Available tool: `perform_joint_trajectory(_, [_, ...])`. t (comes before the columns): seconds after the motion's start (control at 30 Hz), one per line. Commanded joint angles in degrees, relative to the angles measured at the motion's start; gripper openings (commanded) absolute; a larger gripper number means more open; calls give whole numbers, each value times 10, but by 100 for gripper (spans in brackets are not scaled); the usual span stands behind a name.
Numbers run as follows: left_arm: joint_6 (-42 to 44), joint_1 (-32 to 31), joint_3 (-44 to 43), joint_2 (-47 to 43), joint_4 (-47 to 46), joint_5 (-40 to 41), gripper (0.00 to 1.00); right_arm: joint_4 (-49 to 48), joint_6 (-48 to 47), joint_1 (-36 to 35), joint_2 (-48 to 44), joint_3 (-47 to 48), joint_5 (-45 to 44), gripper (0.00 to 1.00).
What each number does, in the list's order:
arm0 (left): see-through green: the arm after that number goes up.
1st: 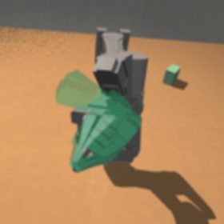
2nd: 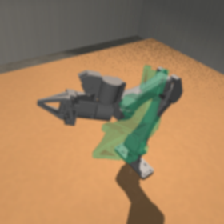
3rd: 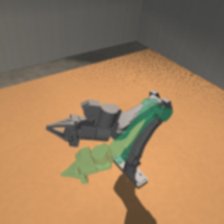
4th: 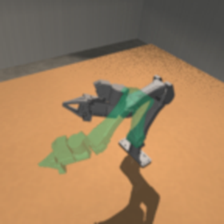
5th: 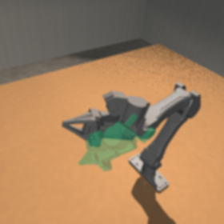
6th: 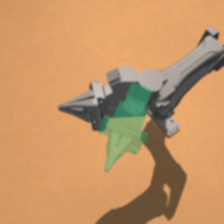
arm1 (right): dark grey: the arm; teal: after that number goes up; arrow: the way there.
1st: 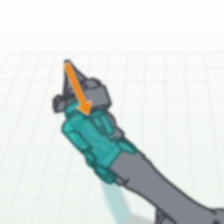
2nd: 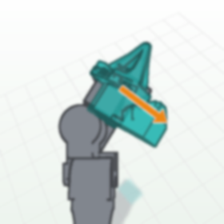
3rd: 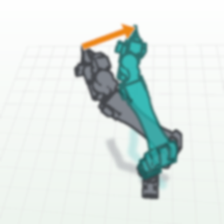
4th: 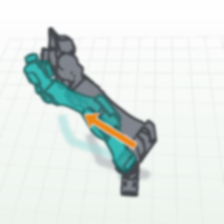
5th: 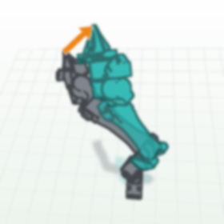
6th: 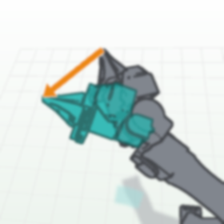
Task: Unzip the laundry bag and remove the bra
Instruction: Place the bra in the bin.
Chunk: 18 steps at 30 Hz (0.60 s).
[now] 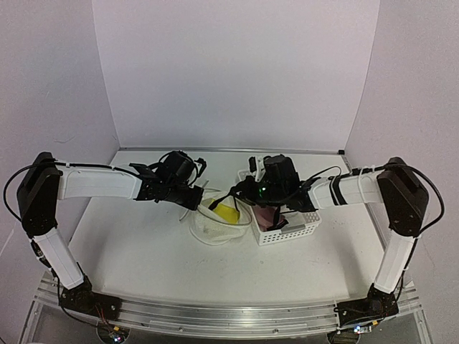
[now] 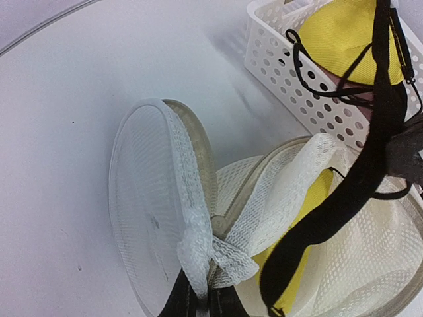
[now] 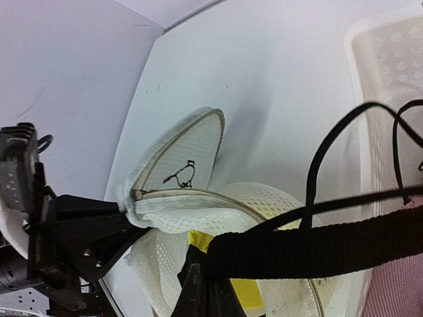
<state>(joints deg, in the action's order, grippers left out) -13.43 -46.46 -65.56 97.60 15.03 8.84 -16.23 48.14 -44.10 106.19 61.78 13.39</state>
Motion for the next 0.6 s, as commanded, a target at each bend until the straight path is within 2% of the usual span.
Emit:
perform_joint_trajectory(0.0, [-7,2,-5,-8,1,8,0,-63,-23,-4,-64,-24,-26,0])
perform_joint_trajectory(0.23, [-3,2,-8,-4,2,0,0,-114,-48,-4,-116,-43,-28,0])
perform_joint_trajectory(0.57, [2,2,-15,10,1,-9,0,-173,-53,-4,-156,-23,20,0])
